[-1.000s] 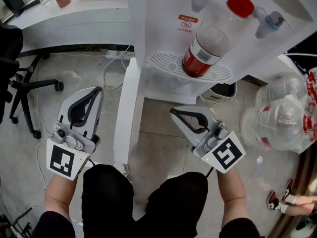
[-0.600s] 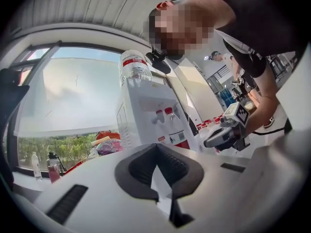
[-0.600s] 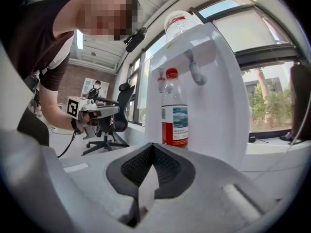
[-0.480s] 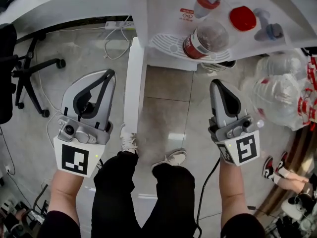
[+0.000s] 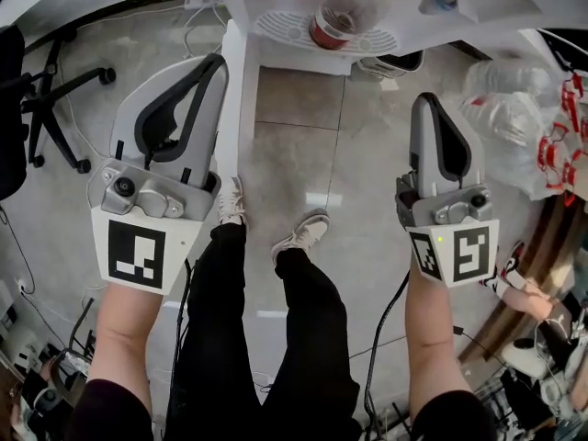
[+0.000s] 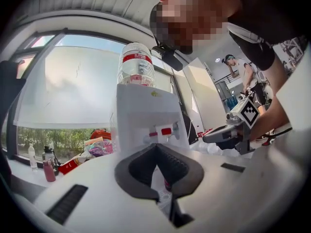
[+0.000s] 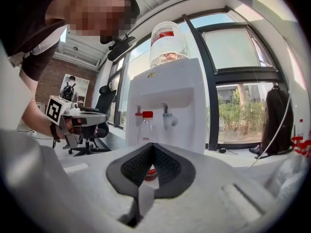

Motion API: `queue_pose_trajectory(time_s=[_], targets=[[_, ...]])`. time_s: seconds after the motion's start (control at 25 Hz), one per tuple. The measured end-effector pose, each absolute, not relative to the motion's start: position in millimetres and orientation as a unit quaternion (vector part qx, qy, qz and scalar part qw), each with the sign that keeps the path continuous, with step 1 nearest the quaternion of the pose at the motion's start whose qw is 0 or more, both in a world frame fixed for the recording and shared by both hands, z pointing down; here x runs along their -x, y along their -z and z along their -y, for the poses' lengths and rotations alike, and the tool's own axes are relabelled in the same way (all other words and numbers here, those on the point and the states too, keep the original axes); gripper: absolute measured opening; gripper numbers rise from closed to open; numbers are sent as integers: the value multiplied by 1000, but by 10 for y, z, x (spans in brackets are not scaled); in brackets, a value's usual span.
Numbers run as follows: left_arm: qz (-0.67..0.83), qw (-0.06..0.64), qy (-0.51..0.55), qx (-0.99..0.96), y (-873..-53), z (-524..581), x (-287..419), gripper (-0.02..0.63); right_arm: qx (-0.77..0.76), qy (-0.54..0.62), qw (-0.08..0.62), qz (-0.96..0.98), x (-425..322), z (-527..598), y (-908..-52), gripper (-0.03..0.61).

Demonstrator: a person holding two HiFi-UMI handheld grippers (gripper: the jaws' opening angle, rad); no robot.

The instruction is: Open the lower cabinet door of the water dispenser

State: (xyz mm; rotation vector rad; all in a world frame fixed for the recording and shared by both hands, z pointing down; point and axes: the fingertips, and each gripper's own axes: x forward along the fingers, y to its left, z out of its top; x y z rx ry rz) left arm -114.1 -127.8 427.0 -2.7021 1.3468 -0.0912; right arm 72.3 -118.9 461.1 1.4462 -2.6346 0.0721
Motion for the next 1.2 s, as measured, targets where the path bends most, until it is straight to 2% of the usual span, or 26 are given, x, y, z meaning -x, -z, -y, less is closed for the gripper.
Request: queue_pose_trajectory(time_s=[0.4,1.2], targets=[[-424,53,34,903,-3493,1206,632,8,-525,-19,40,850,-1254,1095,-3849,2],[-437,51,39,897,-1865,1023,186,6,-546,-32,16,837,-1629,758,-2263,3]])
